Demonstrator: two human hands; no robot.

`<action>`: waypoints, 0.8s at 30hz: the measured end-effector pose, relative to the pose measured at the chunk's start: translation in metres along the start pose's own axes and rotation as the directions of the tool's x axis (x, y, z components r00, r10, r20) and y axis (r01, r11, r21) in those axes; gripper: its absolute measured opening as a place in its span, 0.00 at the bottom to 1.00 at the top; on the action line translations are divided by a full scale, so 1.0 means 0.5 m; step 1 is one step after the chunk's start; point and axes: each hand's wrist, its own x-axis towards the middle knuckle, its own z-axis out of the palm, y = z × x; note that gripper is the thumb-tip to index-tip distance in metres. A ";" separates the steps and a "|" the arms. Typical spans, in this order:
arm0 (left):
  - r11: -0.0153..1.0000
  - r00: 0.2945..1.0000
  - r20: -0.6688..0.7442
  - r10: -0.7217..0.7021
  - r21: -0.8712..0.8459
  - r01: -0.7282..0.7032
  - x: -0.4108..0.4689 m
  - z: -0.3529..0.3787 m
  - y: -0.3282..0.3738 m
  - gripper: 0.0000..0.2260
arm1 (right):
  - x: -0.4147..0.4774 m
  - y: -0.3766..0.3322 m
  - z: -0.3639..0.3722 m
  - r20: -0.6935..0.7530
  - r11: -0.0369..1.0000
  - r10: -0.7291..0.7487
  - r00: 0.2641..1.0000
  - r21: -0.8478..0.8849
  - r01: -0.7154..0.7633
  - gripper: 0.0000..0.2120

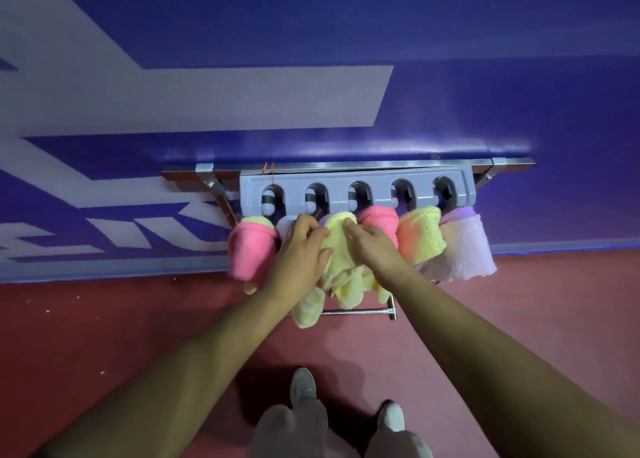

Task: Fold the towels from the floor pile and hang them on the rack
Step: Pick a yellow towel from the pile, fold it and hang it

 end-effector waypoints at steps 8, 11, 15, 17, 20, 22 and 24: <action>0.516 0.752 0.246 -0.612 -0.596 0.615 -0.049 0.042 0.115 0.33 | 0.021 0.010 -0.029 0.123 0.993 0.041 0.992 0.109 -0.055 0.14; 0.151 0.612 0.263 -0.746 -0.829 0.539 -0.014 0.068 0.155 0.23 | 0.033 0.033 -0.037 0.150 0.985 0.046 0.988 0.161 -0.070 0.33; -0.041 0.502 0.263 -0.824 -0.911 0.410 0.030 0.105 0.166 0.16 | 0.024 0.037 -0.052 0.201 0.983 -0.012 0.980 0.183 -0.025 0.23; 0.009 0.497 0.222 -0.839 -0.907 0.421 0.029 0.121 0.160 0.16 | 0.024 0.048 -0.057 0.223 0.983 -0.050 0.974 0.183 0.009 0.23; 0.026 0.532 0.212 -0.820 -0.914 0.405 0.017 0.136 0.149 0.16 | 0.013 0.067 -0.055 0.250 0.981 -0.080 0.965 0.189 0.032 0.24; 0.091 0.551 0.169 -0.817 -0.906 0.413 0.005 0.132 0.149 0.16 | 0.007 0.080 -0.051 0.271 0.980 -0.101 0.957 0.193 0.049 0.25; 0.157 0.545 0.117 -0.830 -0.890 0.429 -0.009 0.146 0.126 0.17 | 0.006 0.093 -0.046 0.289 0.975 -0.141 0.947 0.206 0.082 0.27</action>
